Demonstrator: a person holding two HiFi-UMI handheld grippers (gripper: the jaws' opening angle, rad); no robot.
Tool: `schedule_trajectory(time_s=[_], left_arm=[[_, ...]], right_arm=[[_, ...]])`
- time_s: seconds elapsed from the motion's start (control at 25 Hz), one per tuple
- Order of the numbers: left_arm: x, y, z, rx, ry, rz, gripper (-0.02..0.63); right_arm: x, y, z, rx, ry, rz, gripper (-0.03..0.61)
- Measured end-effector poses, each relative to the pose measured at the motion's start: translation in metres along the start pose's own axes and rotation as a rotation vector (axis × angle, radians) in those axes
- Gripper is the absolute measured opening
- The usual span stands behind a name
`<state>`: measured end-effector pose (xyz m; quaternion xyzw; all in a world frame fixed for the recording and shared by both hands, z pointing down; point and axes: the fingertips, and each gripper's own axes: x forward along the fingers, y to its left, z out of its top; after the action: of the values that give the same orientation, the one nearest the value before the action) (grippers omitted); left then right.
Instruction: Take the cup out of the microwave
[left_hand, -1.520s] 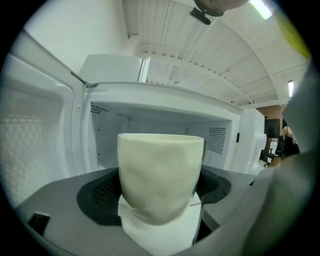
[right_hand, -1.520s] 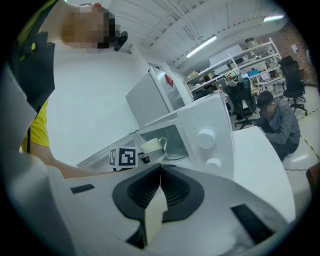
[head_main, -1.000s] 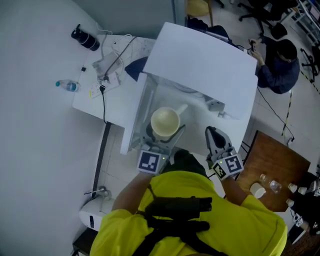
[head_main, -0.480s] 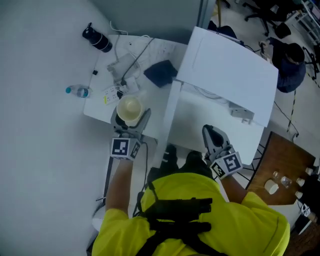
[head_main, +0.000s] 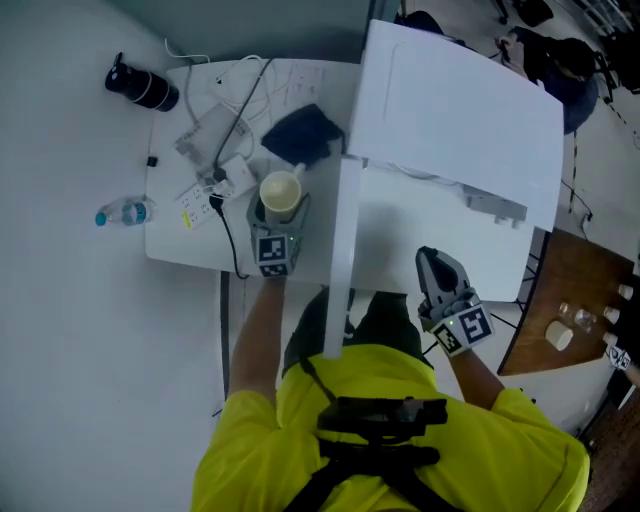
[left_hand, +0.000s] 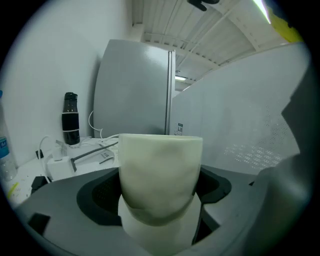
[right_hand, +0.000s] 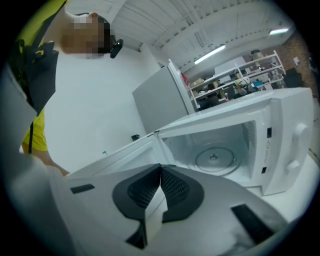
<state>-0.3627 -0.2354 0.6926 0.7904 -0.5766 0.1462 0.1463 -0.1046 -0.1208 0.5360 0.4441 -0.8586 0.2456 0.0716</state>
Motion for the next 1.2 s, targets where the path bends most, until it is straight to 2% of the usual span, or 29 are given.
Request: schedule_trajectory(time_s=[0.36, 0.64, 0.76, 0.88, 0.92, 0.96, 1.0, 1.04, 1.12, 1.2], left_arm=[[0.033, -0.014, -0.017, 0.013, 0.032, -0.079, 0.423], [0.038, -0.017, -0.027, 0.060, 0.095, -0.064, 0.428], [0.014, -0.015, -0.031, 0.037, 0.137, -0.055, 0.441], [-0.042, -0.017, -0.025, -0.045, 0.164, -0.045, 0.446], [-0.066, -0.017, -0.013, -0.086, 0.149, -0.033, 0.420], [-0.092, -0.017, 0.006, -0.131, 0.113, -0.023, 0.325], [-0.116, -0.018, 0.031, -0.179, 0.058, -0.024, 0.204], [-0.137, -0.020, 0.058, -0.222, 0.000, -0.034, 0.018], [-0.168, -0.026, 0.112, -0.244, -0.072, -0.066, 0.018], [-0.192, -0.035, 0.165, -0.192, -0.114, -0.102, 0.018]], right_arm=[[-0.012, -0.012, -0.010, 0.044, -0.002, -0.090, 0.006], [-0.018, -0.005, -0.002, 0.042, -0.012, -0.110, 0.006], [-0.022, -0.008, 0.009, 0.038, -0.039, -0.146, 0.006], [-0.031, -0.013, 0.028, 0.005, -0.064, -0.210, 0.006], [-0.036, -0.014, 0.036, -0.010, -0.073, -0.232, 0.006], [-0.041, -0.014, 0.045, -0.022, -0.083, -0.251, 0.006], [-0.047, -0.014, 0.055, -0.030, -0.098, -0.267, 0.006], [-0.053, -0.012, 0.065, -0.038, -0.116, -0.281, 0.005], [-0.065, -0.006, 0.086, -0.058, -0.161, -0.302, 0.005], [-0.077, 0.005, 0.106, -0.081, -0.212, -0.315, 0.003]])
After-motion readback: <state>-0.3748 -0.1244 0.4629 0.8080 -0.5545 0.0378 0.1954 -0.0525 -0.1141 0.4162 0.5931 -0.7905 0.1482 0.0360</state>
